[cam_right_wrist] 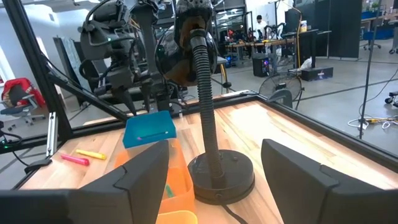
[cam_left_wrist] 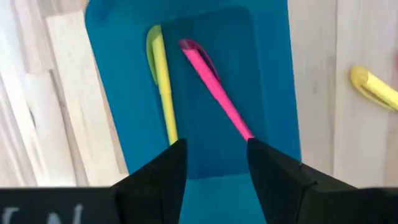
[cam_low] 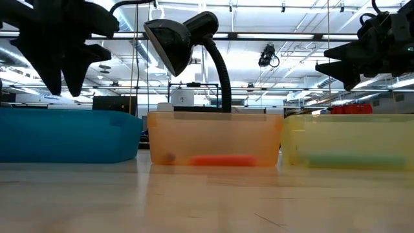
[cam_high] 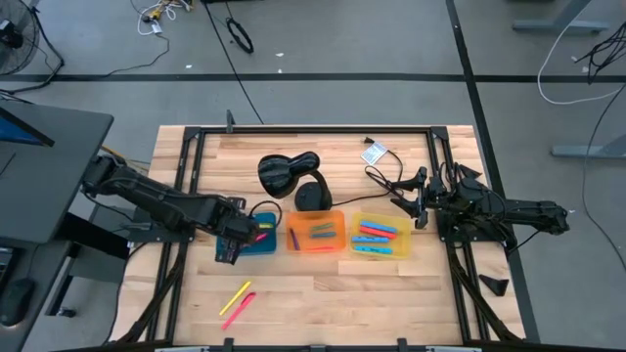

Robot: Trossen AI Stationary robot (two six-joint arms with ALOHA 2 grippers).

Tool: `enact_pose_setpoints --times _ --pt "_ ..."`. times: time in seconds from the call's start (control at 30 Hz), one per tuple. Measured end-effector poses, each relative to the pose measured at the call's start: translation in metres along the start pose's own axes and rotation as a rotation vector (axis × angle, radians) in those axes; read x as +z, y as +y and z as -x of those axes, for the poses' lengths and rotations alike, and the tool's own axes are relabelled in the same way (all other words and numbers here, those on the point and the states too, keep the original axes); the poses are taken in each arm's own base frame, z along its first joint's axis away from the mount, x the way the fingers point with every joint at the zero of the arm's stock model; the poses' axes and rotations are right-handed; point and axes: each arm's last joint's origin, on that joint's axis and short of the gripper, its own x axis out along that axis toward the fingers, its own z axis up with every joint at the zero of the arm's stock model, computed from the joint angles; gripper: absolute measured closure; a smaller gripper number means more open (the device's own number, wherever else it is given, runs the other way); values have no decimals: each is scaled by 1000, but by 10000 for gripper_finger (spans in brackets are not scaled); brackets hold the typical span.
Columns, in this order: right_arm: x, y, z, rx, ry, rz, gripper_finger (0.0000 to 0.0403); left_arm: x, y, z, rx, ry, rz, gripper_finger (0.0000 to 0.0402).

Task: Pick & Place Markers
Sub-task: Put the yellow pen into the blue bin

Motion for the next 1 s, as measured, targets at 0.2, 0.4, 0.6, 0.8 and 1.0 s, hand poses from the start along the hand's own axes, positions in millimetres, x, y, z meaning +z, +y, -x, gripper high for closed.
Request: enact_pose_setpoints --times 0.2,0.4,0.6,0.8,1.0 --pt "0 0 0 0 0 0 144 -5 -3 9 -53 -17 120 228" --pt "0 0 0 0 0 0 144 -11 -10 17 -141 -12 254 228" --pt "0 0 0 0 0 0 144 -15 -18 22 -164 -15 386 228" --pt "0 0 0 0 -1 0 144 -19 -25 26 -176 -1 507 228" --pt "0 0 0 0 0 0 144 -25 -30 28 -167 28 656 228"
